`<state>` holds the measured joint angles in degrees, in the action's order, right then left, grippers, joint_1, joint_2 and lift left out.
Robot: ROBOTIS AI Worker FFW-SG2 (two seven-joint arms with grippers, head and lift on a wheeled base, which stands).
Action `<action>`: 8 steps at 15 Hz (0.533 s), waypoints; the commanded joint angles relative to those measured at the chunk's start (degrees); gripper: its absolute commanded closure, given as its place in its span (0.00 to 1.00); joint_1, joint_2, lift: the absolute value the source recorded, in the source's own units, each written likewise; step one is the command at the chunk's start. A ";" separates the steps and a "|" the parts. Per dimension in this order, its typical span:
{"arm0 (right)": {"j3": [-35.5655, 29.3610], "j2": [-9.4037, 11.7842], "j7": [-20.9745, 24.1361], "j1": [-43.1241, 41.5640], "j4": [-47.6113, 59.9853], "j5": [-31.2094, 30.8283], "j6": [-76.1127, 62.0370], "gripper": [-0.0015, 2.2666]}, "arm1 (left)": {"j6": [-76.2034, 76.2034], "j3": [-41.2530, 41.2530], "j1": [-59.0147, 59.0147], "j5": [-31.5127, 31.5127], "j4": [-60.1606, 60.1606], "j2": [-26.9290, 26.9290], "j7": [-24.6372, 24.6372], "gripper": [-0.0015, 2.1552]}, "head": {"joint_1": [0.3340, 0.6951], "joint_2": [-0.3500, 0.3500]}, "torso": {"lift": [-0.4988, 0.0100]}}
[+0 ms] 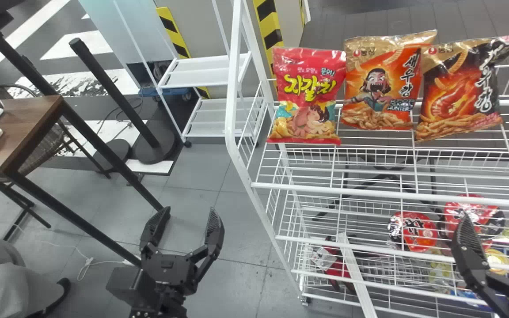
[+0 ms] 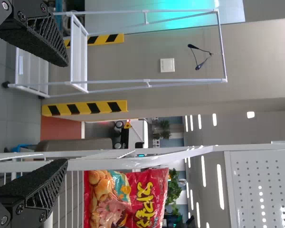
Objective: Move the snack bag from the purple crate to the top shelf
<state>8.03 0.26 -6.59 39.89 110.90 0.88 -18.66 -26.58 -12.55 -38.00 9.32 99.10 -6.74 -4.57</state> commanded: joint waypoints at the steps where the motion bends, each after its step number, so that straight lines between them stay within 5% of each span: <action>1: 0.32 -0.32 0.00 -0.16 0.01 -0.27 -0.01 0.03 | 0.00 -0.02 0.21 0.00 -0.22 -0.03 0.00 0.05 | 1.00 1.00 | 0.99; 8: 0.76 -0.32 0.08 -0.78 -0.07 -0.53 0.16 0.03 | 0.00 -0.02 1.00 0.00 -0.75 -0.20 -0.18 0.05 | 1.00 1.00 | 0.99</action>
<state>8.69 0.26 -6.50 39.26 110.85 0.39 -18.53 -26.58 -12.48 -37.04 9.32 98.36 -6.91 -4.75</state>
